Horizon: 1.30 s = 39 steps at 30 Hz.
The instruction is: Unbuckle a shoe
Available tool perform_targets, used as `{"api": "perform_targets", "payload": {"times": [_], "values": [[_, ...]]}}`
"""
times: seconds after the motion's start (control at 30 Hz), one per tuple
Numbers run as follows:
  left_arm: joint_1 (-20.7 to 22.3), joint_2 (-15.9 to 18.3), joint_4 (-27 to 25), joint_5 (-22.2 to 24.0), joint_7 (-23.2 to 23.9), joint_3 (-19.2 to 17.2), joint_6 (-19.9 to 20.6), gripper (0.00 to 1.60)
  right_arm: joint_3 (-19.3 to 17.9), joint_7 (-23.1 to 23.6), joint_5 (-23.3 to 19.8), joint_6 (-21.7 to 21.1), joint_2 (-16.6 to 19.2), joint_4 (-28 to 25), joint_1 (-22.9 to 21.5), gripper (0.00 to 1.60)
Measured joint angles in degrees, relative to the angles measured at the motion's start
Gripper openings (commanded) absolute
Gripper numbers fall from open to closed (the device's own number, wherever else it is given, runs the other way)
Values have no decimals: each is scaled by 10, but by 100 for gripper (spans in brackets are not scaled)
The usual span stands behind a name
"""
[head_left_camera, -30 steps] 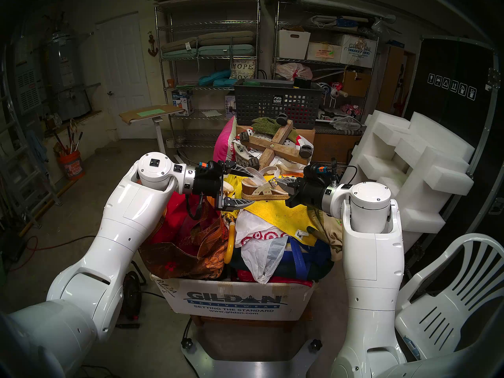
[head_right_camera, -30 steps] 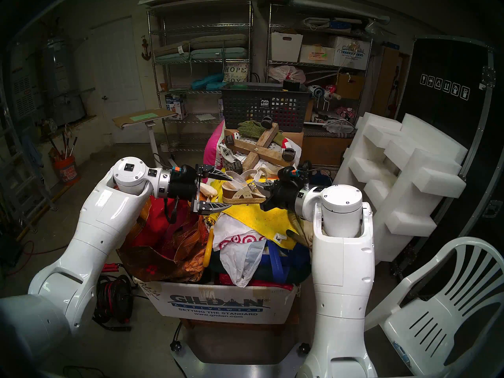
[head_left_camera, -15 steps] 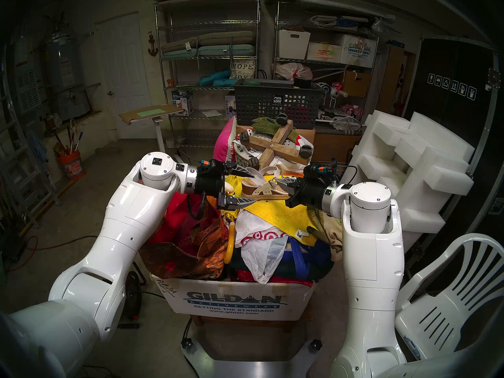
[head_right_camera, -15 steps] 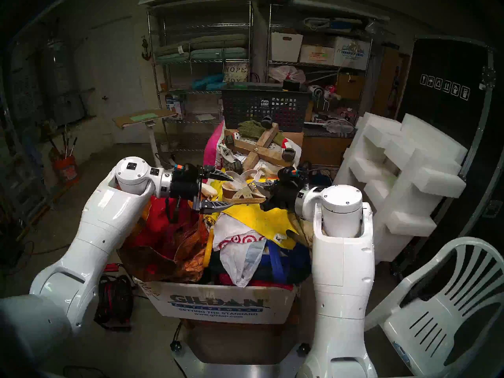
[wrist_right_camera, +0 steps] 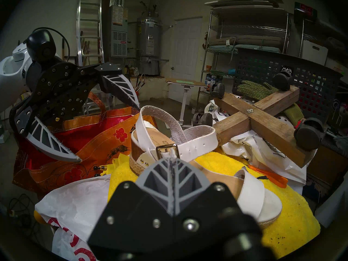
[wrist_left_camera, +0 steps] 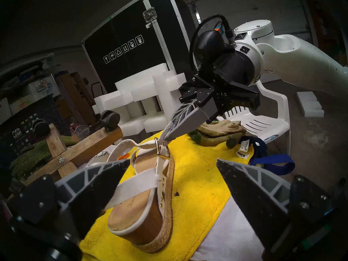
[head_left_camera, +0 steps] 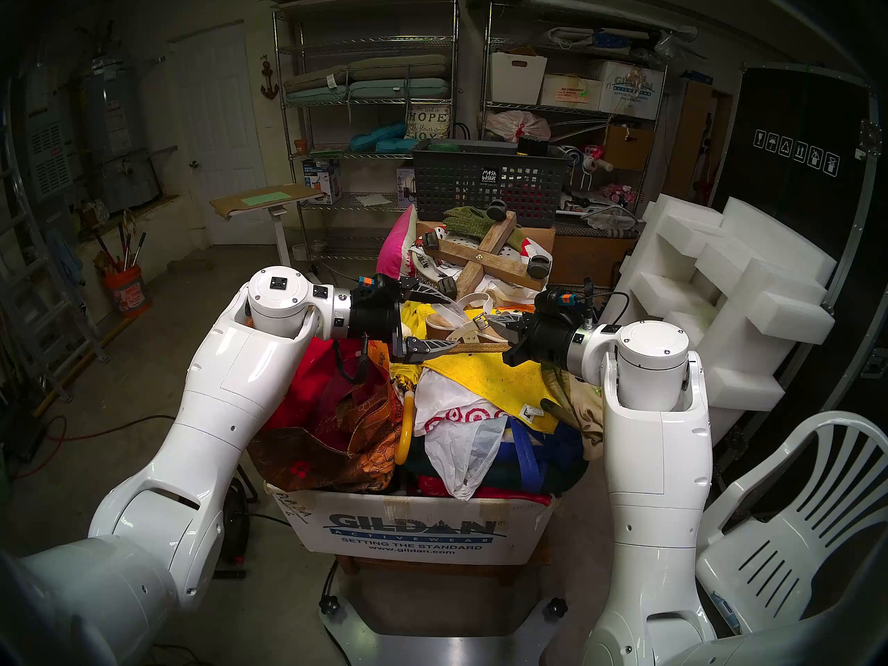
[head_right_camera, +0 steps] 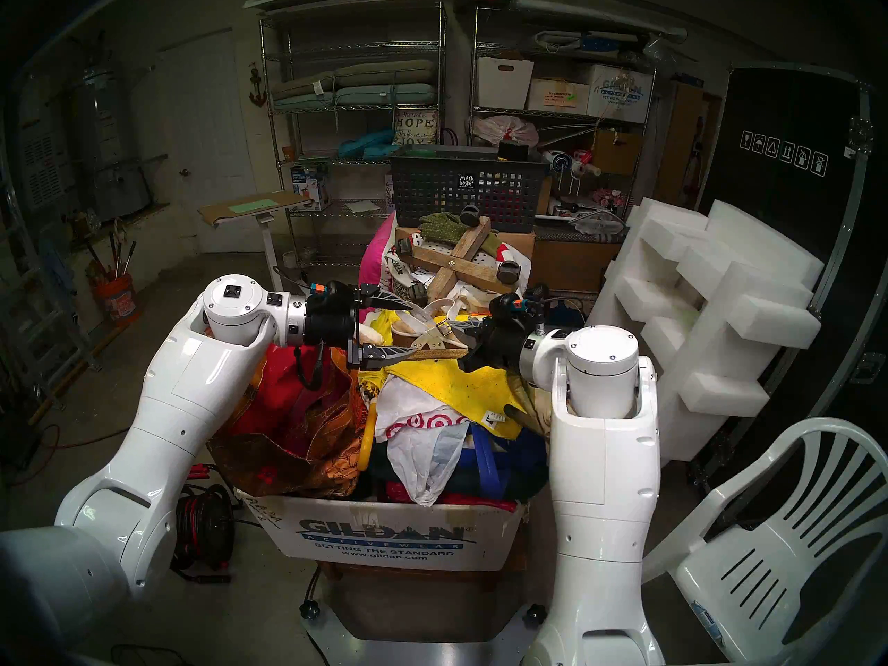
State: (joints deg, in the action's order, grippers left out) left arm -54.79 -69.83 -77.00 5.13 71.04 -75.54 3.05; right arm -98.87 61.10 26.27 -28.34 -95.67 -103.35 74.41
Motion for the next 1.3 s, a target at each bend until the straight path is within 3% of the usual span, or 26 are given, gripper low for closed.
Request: {"api": "perform_targets", "payload": {"times": [0.83, 1.13, 1.3], "values": [[4, -35, -19, -15, -72, 1, 116, 160, 0, 0, 0, 0, 0, 0, 0, 0], [7, -44, -17, -21, -83, 5, 128, 160, 0, 0, 0, 0, 0, 0, 0, 0], [15, -46, 3, -19, -71, 11, 108, 160, 0, 0, 0, 0, 0, 0, 0, 0]]}}
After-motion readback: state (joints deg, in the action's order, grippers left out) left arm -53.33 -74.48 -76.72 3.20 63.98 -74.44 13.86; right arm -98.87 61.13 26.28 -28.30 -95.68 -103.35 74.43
